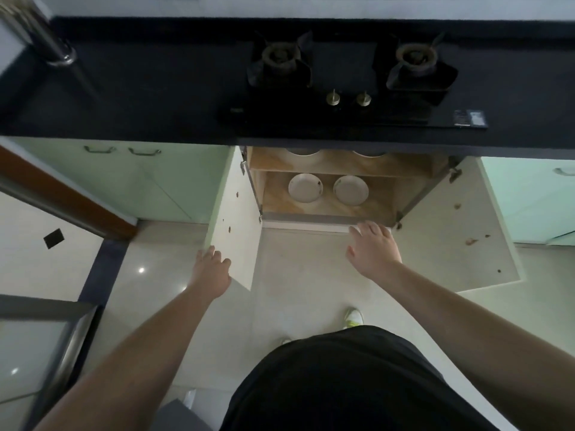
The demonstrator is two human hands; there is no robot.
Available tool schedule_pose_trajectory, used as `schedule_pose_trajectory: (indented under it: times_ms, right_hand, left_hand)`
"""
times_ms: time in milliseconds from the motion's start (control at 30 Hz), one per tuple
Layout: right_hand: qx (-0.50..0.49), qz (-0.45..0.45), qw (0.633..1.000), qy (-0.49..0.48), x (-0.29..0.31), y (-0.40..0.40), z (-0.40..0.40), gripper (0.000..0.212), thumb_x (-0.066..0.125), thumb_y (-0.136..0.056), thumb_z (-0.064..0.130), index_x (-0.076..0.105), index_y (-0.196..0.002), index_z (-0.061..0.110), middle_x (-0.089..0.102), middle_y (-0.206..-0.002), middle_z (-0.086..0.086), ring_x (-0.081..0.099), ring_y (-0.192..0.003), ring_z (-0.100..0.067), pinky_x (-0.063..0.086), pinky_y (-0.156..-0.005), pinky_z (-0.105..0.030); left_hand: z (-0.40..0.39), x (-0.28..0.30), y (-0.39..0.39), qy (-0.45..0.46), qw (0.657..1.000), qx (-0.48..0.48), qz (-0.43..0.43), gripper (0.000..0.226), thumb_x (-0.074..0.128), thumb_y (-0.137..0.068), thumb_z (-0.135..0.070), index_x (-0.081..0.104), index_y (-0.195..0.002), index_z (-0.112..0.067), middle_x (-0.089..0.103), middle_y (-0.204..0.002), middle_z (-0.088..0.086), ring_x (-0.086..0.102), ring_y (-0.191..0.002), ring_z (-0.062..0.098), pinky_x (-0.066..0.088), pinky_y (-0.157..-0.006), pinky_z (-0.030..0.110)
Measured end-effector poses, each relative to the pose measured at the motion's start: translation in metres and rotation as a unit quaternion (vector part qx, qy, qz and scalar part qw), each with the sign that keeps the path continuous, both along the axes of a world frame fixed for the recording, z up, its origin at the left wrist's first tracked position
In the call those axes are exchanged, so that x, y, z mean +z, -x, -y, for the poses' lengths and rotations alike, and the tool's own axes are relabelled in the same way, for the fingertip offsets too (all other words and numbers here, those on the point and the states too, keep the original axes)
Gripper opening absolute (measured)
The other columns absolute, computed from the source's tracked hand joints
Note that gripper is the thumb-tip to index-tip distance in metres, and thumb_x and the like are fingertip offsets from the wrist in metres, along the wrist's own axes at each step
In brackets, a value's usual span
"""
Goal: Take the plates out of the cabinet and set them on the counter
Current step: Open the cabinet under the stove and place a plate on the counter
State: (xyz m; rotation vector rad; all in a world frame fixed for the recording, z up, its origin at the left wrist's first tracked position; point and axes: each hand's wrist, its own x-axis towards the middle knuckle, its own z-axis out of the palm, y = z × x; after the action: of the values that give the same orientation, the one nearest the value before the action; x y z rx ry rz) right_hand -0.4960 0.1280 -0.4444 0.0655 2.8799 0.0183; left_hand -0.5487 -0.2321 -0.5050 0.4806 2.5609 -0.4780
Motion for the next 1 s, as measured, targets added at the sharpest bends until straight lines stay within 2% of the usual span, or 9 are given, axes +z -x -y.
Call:
schedule_pose_trajectory:
  times_ms: [167,300,400,500,767,1000]
  right_hand:
    - [-0.007,-0.014,1.0,-0.014,0.01,-0.003,0.005,0.048,0.043,-0.092,0.037,0.047,-0.135,0.014,0.045,-0.143,-0.009,0.033,-0.136,-0.025,0.022,-0.115,-0.04]
    - [-0.018,-0.026,0.999,-0.016,0.017,-0.006,0.008,0.053,0.041,-0.094,0.038,0.041,-0.14,0.014,0.044,-0.144,-0.008,0.034,-0.135,-0.025,0.023,-0.115,-0.04]
    - [-0.034,-0.04,0.999,-0.001,0.022,-0.008,0.009,0.061,0.038,-0.096,0.043,0.025,-0.149,0.016,0.037,-0.151,-0.007,0.032,-0.138,-0.026,0.024,-0.115,-0.042]
    - [-0.047,-0.055,0.997,0.009,0.026,-0.008,0.01,0.063,0.035,-0.097,0.046,0.02,-0.151,0.018,0.033,-0.154,-0.008,0.028,-0.142,-0.026,0.023,-0.116,-0.042]
    - [-0.059,-0.086,0.994,0.007,0.036,0.005,-0.004,0.064,0.035,-0.097,0.049,0.02,-0.151,0.018,0.032,-0.155,-0.008,0.028,-0.143,-0.026,0.023,-0.117,-0.042]
    - [-0.072,-0.084,0.993,0.034,0.032,0.031,-0.024,0.062,0.032,-0.098,0.05,0.022,-0.15,0.019,0.03,-0.156,-0.006,0.025,-0.145,-0.025,0.02,-0.119,-0.043]
  left_hand:
    - [-0.001,0.007,0.009,0.019,0.999,0.037,-0.005,0.042,0.037,-0.096,-0.035,0.047,-0.135,-0.021,0.044,-0.145,0.01,0.03,-0.138,0.04,0.02,-0.113,0.048]
    - [-0.014,0.011,0.023,-0.009,1.0,0.024,-0.013,0.04,0.038,-0.095,-0.034,0.047,-0.132,-0.022,0.047,-0.139,0.007,0.036,-0.131,0.033,0.024,-0.11,0.05]
    - [-0.032,0.016,0.033,-0.063,0.997,0.006,-0.038,0.051,0.04,-0.095,-0.034,0.033,-0.144,-0.021,0.041,-0.146,0.009,0.033,-0.135,0.033,0.023,-0.111,0.051]
    - [-0.058,0.029,0.041,-0.116,0.99,-0.033,-0.077,0.06,0.04,-0.096,-0.036,0.022,-0.151,-0.019,0.038,-0.149,0.011,0.03,-0.138,0.036,0.022,-0.112,0.052]
    - [-0.124,0.066,0.057,-0.184,0.96,-0.152,-0.15,0.063,0.036,-0.098,-0.041,0.017,-0.152,-0.016,0.031,-0.155,0.016,0.027,-0.141,0.04,0.023,-0.113,0.053]
    - [-0.163,0.069,0.073,-0.197,0.957,-0.167,-0.133,0.062,0.037,-0.098,-0.041,0.022,-0.152,-0.015,0.032,-0.155,0.016,0.027,-0.142,0.038,0.025,-0.114,0.054]
